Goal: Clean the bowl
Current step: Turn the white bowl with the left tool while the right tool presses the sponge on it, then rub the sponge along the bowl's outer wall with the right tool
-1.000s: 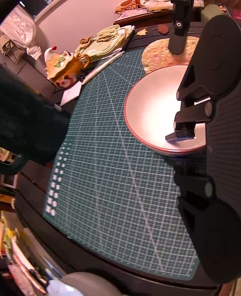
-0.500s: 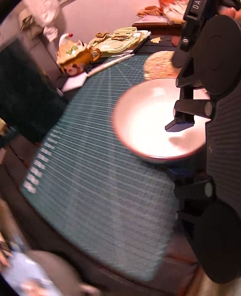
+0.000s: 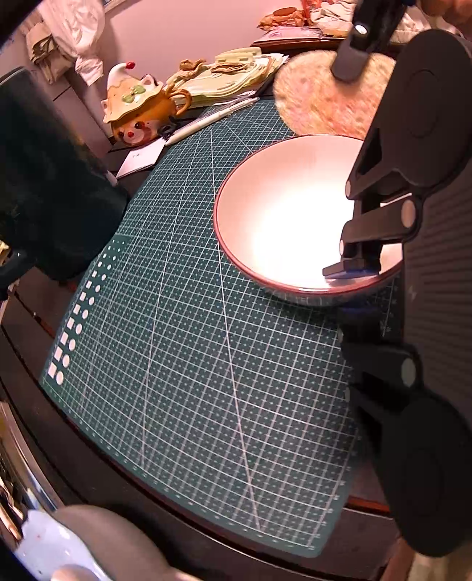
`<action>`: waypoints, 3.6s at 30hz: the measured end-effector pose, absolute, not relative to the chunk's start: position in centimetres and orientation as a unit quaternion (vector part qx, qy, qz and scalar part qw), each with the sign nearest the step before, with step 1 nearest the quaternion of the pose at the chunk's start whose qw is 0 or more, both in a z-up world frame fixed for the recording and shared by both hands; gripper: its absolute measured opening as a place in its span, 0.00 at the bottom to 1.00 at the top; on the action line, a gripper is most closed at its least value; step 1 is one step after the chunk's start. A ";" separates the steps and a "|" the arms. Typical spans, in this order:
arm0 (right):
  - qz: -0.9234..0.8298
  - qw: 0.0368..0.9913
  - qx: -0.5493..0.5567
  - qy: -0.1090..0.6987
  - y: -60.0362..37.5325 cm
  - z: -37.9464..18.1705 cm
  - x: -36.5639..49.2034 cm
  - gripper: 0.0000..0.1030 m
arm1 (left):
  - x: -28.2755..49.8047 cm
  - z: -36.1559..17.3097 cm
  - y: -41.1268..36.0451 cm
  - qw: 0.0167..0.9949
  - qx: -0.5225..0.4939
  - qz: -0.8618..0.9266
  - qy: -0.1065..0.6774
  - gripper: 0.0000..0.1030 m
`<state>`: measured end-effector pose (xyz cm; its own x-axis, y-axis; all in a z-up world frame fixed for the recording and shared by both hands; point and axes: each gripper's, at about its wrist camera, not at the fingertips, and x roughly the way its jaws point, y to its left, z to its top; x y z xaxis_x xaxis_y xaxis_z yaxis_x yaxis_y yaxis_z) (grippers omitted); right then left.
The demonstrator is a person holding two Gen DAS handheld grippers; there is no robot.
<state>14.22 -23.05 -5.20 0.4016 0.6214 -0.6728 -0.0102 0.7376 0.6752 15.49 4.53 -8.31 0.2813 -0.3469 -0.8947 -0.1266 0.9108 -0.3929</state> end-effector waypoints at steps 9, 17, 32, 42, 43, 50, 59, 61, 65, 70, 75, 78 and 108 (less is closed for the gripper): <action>0.183 0.769 0.319 0.522 -22.6 -7.8 15.7 0.08 | 15.2 -8.0 3.7 0.781 -0.184 -0.072 0.592 0.15; 0.185 0.778 0.316 0.510 -23.0 -6.4 15.4 0.08 | 14.8 -7.9 4.2 0.780 -0.186 -0.073 0.592 0.15; 0.185 0.779 0.309 0.513 -22.6 -6.2 15.4 0.08 | 14.9 -8.3 4.4 0.780 -0.187 -0.073 0.593 0.15; 0.181 0.768 0.314 0.528 -22.6 -7.2 15.6 0.08 | 14.8 -8.1 4.3 0.781 -0.185 -0.071 0.593 0.15; 0.184 0.774 0.316 0.516 -22.8 -6.6 15.5 0.09 | 14.7 -8.0 4.2 0.781 -0.185 -0.070 0.592 0.15; 0.180 0.768 0.315 0.528 -22.5 -7.5 15.9 0.09 | 15.0 -8.1 4.3 0.781 -0.184 -0.071 0.592 0.15; 0.193 0.788 0.311 0.494 -22.7 -5.2 14.8 0.09 | 15.1 -8.3 4.3 0.782 -0.183 -0.072 0.591 0.15; 0.190 0.784 0.309 0.504 -22.4 -5.8 15.1 0.09 | 15.1 -8.3 4.3 0.782 -0.183 -0.071 0.591 0.15; 0.176 0.767 0.305 0.536 -21.9 -7.6 15.6 0.09 | 15.2 -8.4 4.3 0.782 -0.184 -0.072 0.591 0.15; 0.188 0.784 0.311 0.504 -22.6 -5.5 14.8 0.09 | 15.2 -8.4 4.3 0.782 -0.183 -0.073 0.591 0.15; 0.181 0.775 0.304 0.524 -21.8 -6.8 15.4 0.09 | 15.3 -8.4 4.4 0.783 -0.181 -0.074 0.591 0.15; 0.178 0.769 0.299 0.536 -21.8 -7.2 15.3 0.09 | 15.2 -8.4 4.4 0.783 -0.181 -0.074 0.591 0.15; 0.173 0.757 0.325 0.540 -22.5 -8.1 15.7 0.09 | 15.1 -8.6 4.5 0.782 -0.179 -0.076 0.591 0.15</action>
